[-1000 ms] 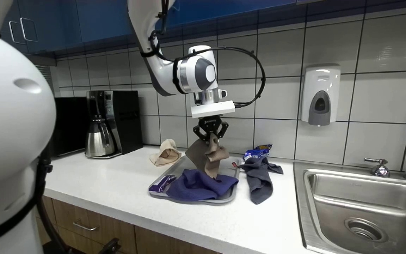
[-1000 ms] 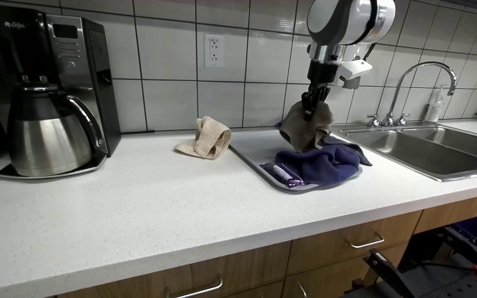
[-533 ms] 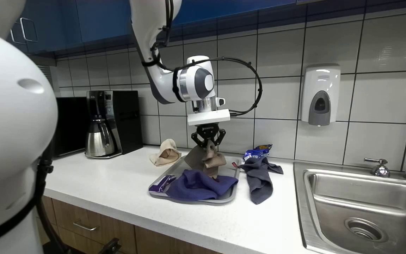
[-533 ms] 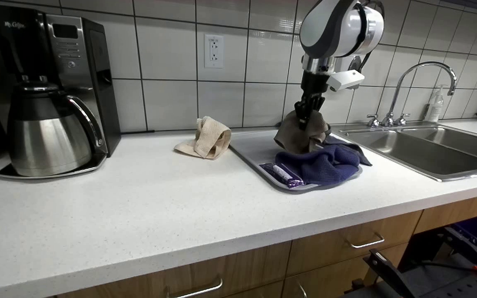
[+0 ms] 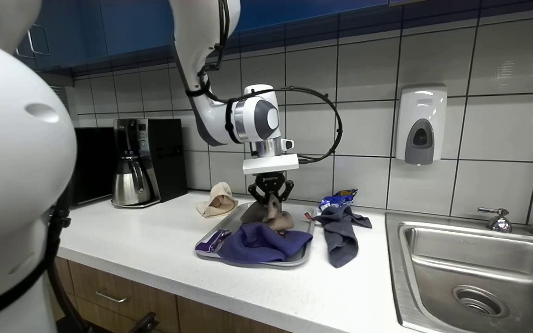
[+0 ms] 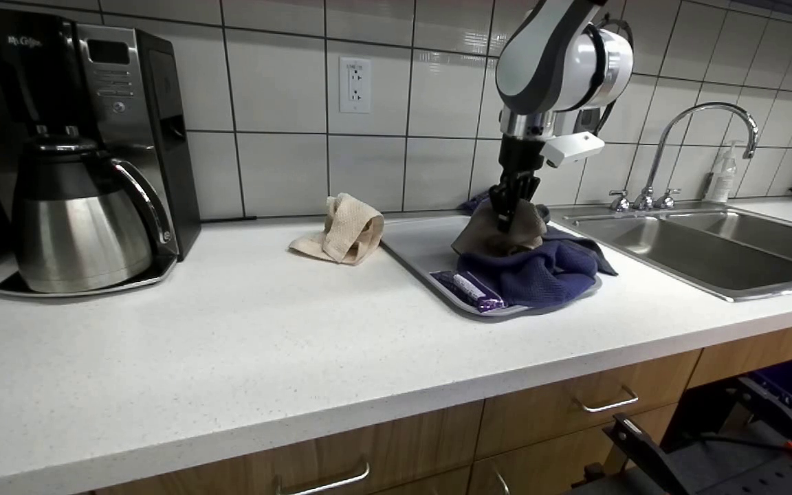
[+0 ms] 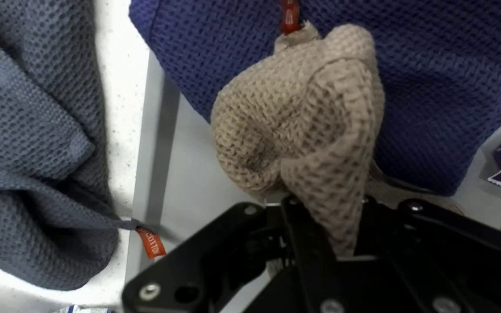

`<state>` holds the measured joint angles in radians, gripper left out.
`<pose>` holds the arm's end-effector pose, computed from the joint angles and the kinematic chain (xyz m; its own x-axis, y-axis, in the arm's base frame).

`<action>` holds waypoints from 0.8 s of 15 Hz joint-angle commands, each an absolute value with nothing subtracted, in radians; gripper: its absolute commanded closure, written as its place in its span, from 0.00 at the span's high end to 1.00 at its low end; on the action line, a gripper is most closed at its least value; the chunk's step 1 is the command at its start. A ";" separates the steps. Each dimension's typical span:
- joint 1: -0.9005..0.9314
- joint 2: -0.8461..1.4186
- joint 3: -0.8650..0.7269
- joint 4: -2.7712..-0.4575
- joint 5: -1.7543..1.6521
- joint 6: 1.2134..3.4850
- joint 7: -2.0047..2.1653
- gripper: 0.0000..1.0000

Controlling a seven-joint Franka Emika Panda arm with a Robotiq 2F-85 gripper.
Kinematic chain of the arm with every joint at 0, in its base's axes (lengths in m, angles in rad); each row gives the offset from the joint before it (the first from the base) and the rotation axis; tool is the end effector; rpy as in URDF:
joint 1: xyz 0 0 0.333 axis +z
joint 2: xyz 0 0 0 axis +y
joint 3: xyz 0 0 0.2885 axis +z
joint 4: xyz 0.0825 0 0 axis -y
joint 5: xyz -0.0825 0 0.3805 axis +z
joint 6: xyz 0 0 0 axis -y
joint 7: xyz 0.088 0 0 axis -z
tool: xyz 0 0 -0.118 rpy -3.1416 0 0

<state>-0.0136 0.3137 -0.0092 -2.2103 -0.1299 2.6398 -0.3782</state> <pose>0.5559 -0.0101 0.2124 0.8888 0.4521 0.0744 0.4429 -0.8894 0.1133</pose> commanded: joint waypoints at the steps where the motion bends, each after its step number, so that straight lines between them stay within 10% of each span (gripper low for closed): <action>1: -0.011 0.314 -0.006 -2.235 -0.159 2.638 -0.327 0.04; 4: -0.006 0.317 -0.008 -2.250 -0.167 2.641 -0.310 0.04; 5: -0.004 0.313 -0.009 -2.254 -0.172 2.634 -0.308 0.41; 12: -0.002 0.236 -0.025 -2.306 -0.205 2.617 -0.255 0.87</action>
<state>-0.0060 0.3109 -0.0133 -2.2566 -0.1710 2.6398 -0.3027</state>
